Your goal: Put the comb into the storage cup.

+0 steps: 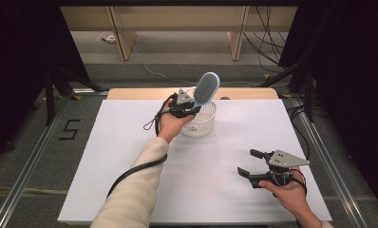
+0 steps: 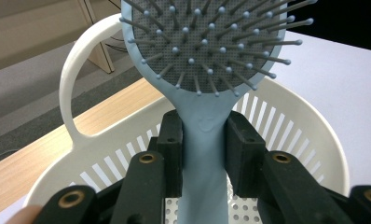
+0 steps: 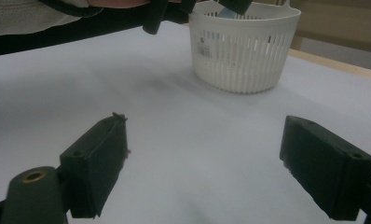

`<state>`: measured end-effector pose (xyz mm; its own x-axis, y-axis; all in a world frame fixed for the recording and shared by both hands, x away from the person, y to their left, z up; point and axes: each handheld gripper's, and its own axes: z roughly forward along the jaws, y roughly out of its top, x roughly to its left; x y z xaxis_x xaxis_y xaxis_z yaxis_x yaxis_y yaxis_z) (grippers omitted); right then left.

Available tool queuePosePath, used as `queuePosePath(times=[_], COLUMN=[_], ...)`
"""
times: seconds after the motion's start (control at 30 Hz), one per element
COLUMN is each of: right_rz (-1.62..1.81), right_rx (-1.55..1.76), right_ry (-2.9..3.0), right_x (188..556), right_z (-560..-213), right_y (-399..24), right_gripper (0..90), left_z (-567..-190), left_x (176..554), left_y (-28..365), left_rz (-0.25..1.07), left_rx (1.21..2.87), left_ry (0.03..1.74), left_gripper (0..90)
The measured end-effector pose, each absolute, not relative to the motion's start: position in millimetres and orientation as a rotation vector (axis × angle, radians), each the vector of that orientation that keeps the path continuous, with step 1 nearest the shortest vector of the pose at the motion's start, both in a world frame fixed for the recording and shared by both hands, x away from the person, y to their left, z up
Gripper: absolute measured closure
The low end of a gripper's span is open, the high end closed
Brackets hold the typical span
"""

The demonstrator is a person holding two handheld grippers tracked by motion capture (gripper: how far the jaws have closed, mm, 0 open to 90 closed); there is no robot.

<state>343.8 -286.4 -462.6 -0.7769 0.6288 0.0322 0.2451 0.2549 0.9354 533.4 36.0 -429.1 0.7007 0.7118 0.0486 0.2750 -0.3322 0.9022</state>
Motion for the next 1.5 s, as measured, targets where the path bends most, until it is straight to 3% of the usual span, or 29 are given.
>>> queuePosePath(times=[0.2,0.37,0.53,1.5], right_rz=[1.530,1.528,1.525,1.521], right_rx=[0.801,0.801,0.798,0.807], right_ry=[2.184,2.184,2.185,2.184], right_x=[344,344,344,344], right_z=[-462,-462,-462,-463], right_y=[-286,-287,-286,-286], right_gripper=[16.2,16.2,16.1,16.1], left_z=[-429,-423,-418,-398], left_x=[534,532,529,496], left_y=[35,32,39,78], left_rz=[0.517,0.512,0.567,0.550], left_rx=[1.923,1.984,1.982,1.921], left_ry=[0.778,0.849,0.876,0.936], left_gripper=[68.1,40.0,25.6,4.0])
